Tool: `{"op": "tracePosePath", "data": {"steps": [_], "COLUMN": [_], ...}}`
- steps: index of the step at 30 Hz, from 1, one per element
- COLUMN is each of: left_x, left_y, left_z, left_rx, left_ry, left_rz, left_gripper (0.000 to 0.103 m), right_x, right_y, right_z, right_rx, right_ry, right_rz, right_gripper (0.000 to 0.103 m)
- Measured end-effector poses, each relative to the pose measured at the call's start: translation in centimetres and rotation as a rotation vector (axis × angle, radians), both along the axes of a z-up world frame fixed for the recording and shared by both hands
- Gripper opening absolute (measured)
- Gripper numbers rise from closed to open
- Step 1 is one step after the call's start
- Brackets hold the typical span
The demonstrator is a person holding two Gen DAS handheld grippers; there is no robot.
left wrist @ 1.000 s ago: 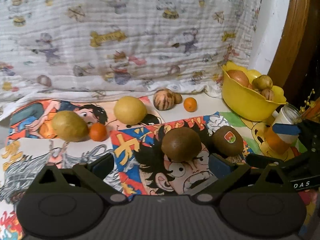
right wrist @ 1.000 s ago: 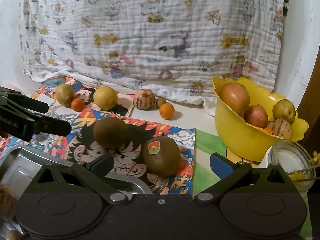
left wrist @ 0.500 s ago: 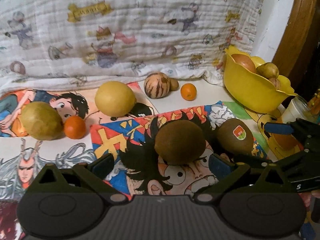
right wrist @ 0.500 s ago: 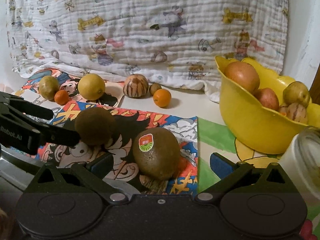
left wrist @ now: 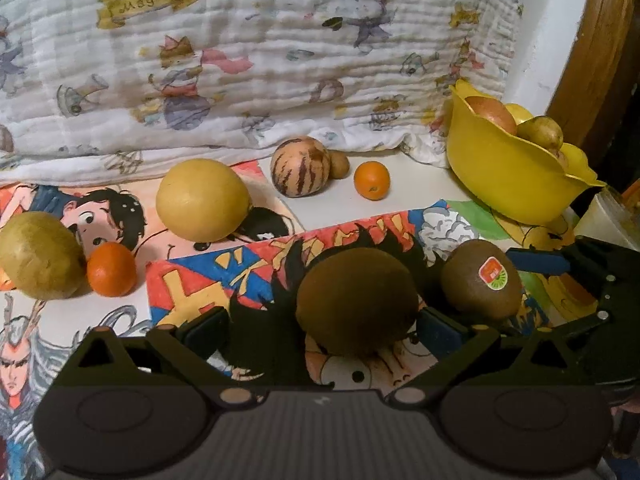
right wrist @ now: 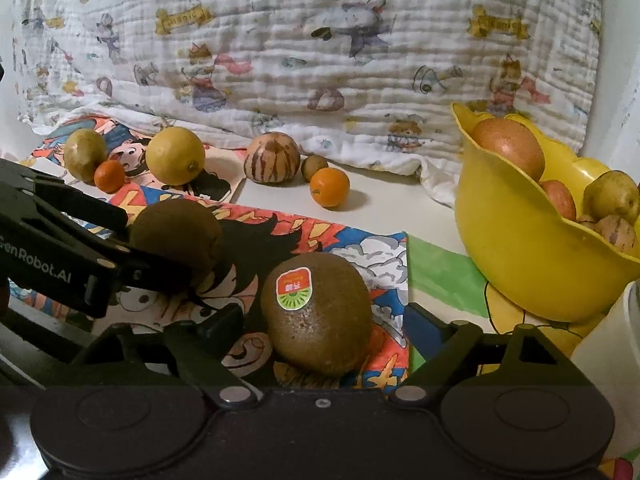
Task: Organize fruits
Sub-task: 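Close the left tool on the large kiwi while the right tool grasps the stickered kiwi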
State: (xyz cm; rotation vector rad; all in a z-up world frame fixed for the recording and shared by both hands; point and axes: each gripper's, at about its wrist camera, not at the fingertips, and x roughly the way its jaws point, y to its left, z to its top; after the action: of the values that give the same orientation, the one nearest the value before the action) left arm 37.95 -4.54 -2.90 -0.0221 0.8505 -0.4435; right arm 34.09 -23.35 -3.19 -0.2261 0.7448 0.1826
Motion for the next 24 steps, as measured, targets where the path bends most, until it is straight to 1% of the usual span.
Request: {"op": "tracePosePath", "data": {"steps": [4, 7, 10, 14, 16, 19, 24], "left_x": [0.14, 0.2, 0.24, 0.21, 0.17, 0.03, -0.54], "left_y": [-0.09, -0.19, -0.31, -0.47, -0.55, -0.78, -0.5], "left_z": [-0.06, -0.04, 0.0, 0.02, 0.06, 0.17, 0.42], "left_rx": [-0.011, -0.027, -0.038, -0.053, -0.067, -0.057, -0.053], "left_ry": [-0.011, -0.012, -0.014, -0.012, -0.004, -0.001, 0.014], "left_rz": [-0.011, -0.023, -0.039, -0.065, -0.082, -0.079, -0.056], "left_gripper": [0.098, 0.092, 0.085, 0.074, 0.066, 0.066, 0.065], "right_x": [0.2, 0.27, 0.27, 0.25, 0.2, 0.03, -0.66], "right_y": [0.13, 0.31, 0.42, 0.34, 0.19, 0.09, 0.02], "right_z": [-0.11, -0.21, -0.21, -0.18, -0.17, -0.15, 0.18], "right_rx": [-0.001, -0.002, 0.008, 0.008, 0.015, 0.021, 0.058], "right_ry": [-0.006, -0.007, -0.006, -0.014, -0.016, -0.023, -0.047], "right_rz": [0.014, 0.024, 0.031, 0.023, 0.023, 0.026, 0.054], "right_gripper": [0.08, 0.073, 0.065, 0.06, 0.059, 0.059, 0.058]}}
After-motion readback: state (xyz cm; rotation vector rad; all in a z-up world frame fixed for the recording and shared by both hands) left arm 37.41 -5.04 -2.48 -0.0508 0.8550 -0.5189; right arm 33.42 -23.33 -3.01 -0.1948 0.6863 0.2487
